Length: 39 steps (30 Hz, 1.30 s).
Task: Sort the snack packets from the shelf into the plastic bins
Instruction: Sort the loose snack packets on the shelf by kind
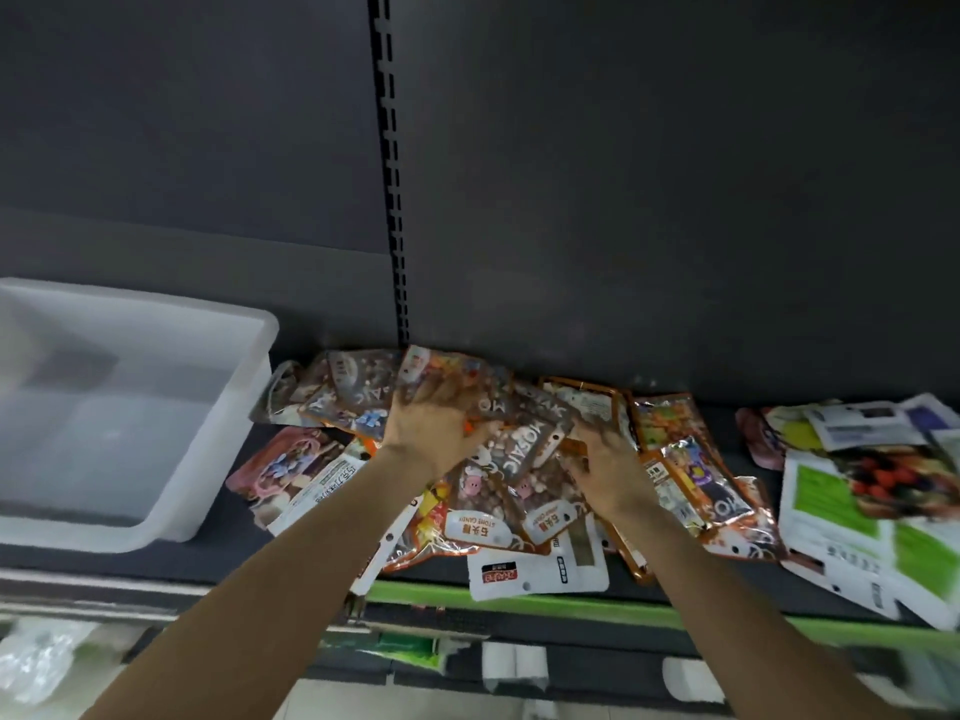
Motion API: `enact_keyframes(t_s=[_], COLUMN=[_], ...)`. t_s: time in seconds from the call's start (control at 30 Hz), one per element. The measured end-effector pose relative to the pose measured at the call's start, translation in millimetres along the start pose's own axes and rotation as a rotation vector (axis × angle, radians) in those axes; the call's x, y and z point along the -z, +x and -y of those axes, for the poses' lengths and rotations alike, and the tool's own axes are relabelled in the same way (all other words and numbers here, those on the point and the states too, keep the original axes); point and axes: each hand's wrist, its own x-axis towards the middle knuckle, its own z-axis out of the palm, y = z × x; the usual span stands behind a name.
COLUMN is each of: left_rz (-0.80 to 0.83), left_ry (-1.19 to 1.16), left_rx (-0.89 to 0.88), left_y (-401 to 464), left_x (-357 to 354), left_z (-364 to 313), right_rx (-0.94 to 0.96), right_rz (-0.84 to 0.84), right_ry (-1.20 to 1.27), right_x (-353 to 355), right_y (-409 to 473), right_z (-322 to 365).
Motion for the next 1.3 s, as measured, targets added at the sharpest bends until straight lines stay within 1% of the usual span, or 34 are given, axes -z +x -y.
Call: enact_keyframes(t_s=[0.07,0.1,0.13,0.2,0.27,0.3,0.37,0.4,0.43,0.5,0.57,0.67,0.73,0.8,0.9,0.93,1.0,1.07,1.13,1.2,1.23,1.27,1.3], left_rz=[-0.004,-0.026,-0.066,-0.12,-0.052,0.006,0.093,0.105,0.099,0.078,0.068,0.068,0.094,0.118,0.131,0.111,0.008,-0.153,-0.327,-0.475,-0.539,-0.582,-0.593], left_ry=[0.006,0.003,-0.014,-0.042,-0.037,-0.026,0.032,0.083,0.124,0.127,0.098,0.082,0.023,-0.018,-0.055,-0.094,-0.25,-0.512,-0.744,-0.803,-0.783,-0.748,-0.703], left_rx=[0.09,0.099,0.07,-0.097,-0.248,-0.259,-0.202,-0.183,-0.174,-0.143,-0.094,-0.017,0.023,0.03,0.035,0.04,0.067,0.135,0.196,0.215,0.212,0.204,0.187], left_y=[-0.7,-0.2,1.5,8.4,16.4,20.0,25.3,25.8,24.9,21.8,17.7,12.2,11.4,12.1,12.3,11.8,10.5,10.7,11.6,9.4,8.3,6.3,4.0], left_x=[5.1,6.9,8.3,9.6,7.0,4.4,-2.7,-6.1,-8.9,-11.3,-12.1,-14.4,-12.5,-10.1,-8.1,-7.1,-3.0,4.7,10.3,13.9,13.8,13.5,13.5], left_z=[5.1,3.5,-2.0,-22.8,-45.1,-51.6,-53.0,-49.8,-45.7,-36.3,-26.8,-13.3,-5.6,-1.5,-5.4,-9.4,-19.1,-26.0,-27.9,-25.2,-22.4,-20.7,-20.4], right_rx=[-0.038,-0.046,-0.047,-0.042,-0.006,0.022,0.071,0.079,0.085,0.088,0.104,0.094,0.09,0.047,-0.059,-0.06,-0.002,0.095,0.185,0.266,0.285,0.29,0.276], right_rz=[0.015,0.026,0.046,0.072,0.069,0.08,0.117,0.139,0.155,0.164,0.132,0.07,-0.02,-0.131,-0.22,-0.231,-0.217,-0.165,-0.05,0.165,0.259,0.312,0.317], right_ry=[0.013,0.009,-0.007,-0.053,-0.098,-0.112,-0.089,-0.064,-0.053,-0.119,-0.23,-0.259,-0.288,-0.254,-0.11,-0.061,0.087,0.268,0.441,0.539,0.528,0.496,0.472], right_x=[1.7,3.2,5.3,9.8,13.3,13.6,14.0,14.6,15.9,21.0,26.0,32.9,39.8,53.5,74.1,77.2,78.8,72.4,65.8,59.5,56.1,52.3,50.7], right_y=[-4.1,-4.7,-4.1,0.5,9.7,15.2,27.0,32.1,36.0,40.6,39.9,33.5,30.7,32.9,38.7,39.8,38.8,39.5,41.4,40.4,38.7,37.4,35.4], right_z=[-12.3,-17.7,-22.2,-27.6,-29.7,-29.9,-30.9,-31.9,-33.4,-38.0,-44.8,-55.6,-59.0,-57.7,-50.9,-48.0,-35.8,-14.8,11.0,31.8,37.6,39.0,37.5])
